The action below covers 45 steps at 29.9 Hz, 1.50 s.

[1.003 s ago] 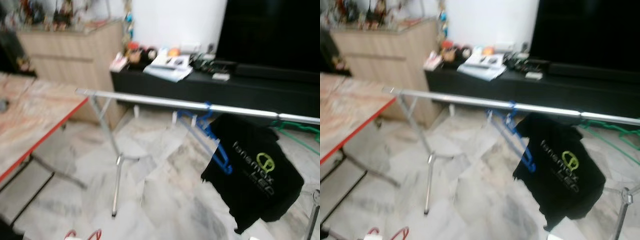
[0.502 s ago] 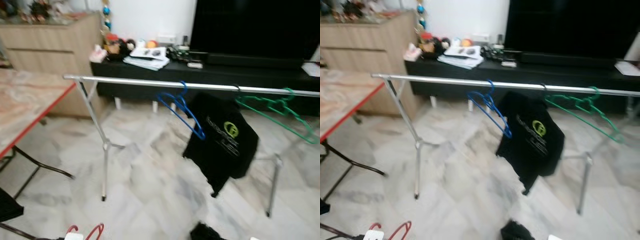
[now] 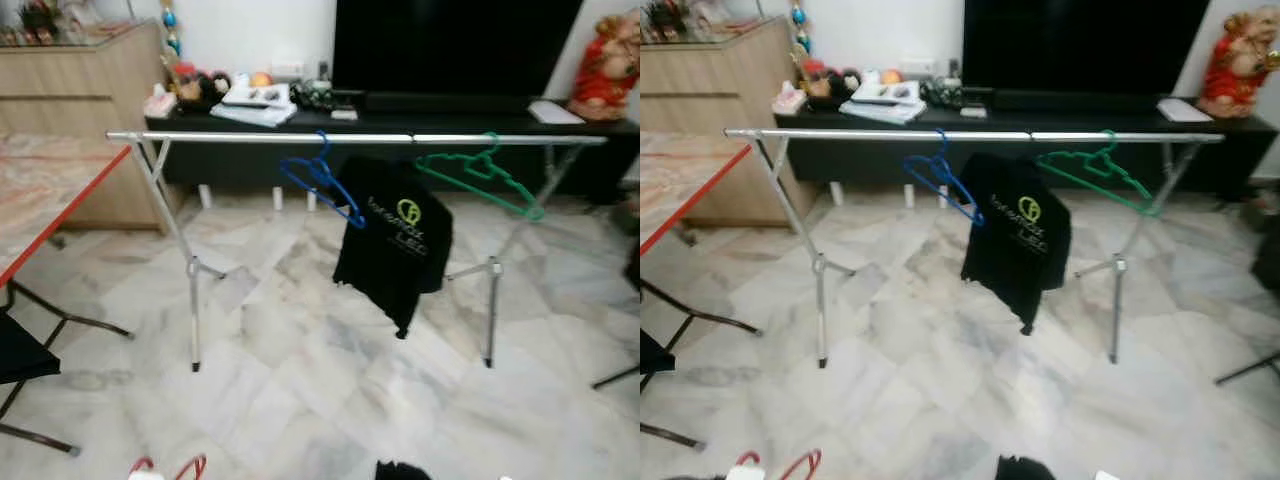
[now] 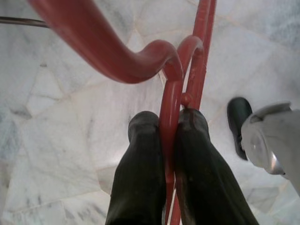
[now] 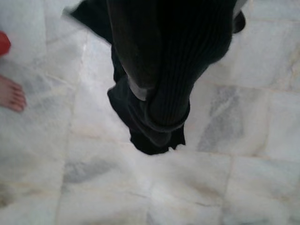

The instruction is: Hang hanger

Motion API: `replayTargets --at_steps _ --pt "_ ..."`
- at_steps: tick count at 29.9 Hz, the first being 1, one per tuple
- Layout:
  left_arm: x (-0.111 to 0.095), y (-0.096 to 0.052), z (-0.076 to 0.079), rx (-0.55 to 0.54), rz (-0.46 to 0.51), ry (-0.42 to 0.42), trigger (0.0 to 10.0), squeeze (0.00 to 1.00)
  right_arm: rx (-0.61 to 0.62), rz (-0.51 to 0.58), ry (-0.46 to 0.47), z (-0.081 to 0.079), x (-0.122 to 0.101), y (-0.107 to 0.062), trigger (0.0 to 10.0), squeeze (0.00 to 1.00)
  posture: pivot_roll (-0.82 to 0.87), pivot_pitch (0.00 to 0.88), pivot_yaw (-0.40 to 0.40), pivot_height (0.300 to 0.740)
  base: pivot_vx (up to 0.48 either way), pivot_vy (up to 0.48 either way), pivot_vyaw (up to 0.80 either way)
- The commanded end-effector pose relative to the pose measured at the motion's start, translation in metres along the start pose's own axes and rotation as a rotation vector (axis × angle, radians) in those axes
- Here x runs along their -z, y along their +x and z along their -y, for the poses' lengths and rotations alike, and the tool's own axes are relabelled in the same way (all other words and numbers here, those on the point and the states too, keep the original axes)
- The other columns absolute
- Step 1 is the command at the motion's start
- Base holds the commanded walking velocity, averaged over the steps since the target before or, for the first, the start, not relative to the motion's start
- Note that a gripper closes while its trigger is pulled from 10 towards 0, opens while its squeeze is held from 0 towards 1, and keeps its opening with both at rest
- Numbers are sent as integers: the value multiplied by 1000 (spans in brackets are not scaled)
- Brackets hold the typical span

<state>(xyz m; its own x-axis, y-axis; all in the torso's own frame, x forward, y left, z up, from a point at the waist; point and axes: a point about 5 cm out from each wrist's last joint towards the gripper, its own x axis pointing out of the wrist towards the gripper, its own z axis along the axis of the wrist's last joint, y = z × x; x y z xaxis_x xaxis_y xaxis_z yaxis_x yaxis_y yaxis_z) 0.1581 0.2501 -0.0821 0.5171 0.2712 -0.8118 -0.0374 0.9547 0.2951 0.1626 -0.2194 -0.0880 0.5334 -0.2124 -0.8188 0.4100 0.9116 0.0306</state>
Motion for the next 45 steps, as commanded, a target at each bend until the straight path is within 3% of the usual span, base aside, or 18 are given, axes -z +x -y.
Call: replayTargets --at_steps 1,33,45 --pt "3 0 0 2 -10 14 10000 0 7 11 14 1 -3 0 10000 0 -38 0 5 740 -319 0 -644" --pt "0 0 0 6 -5 19 10000 0 -13 28 -12 -2 -5 1 10000 0 -22 0 4 740 -15 0 0" --pt "1 0 1 9 -9 20 10000 0 -18 27 -13 -2 -5 1 10000 0 -23 0 2 740 0 0 800"
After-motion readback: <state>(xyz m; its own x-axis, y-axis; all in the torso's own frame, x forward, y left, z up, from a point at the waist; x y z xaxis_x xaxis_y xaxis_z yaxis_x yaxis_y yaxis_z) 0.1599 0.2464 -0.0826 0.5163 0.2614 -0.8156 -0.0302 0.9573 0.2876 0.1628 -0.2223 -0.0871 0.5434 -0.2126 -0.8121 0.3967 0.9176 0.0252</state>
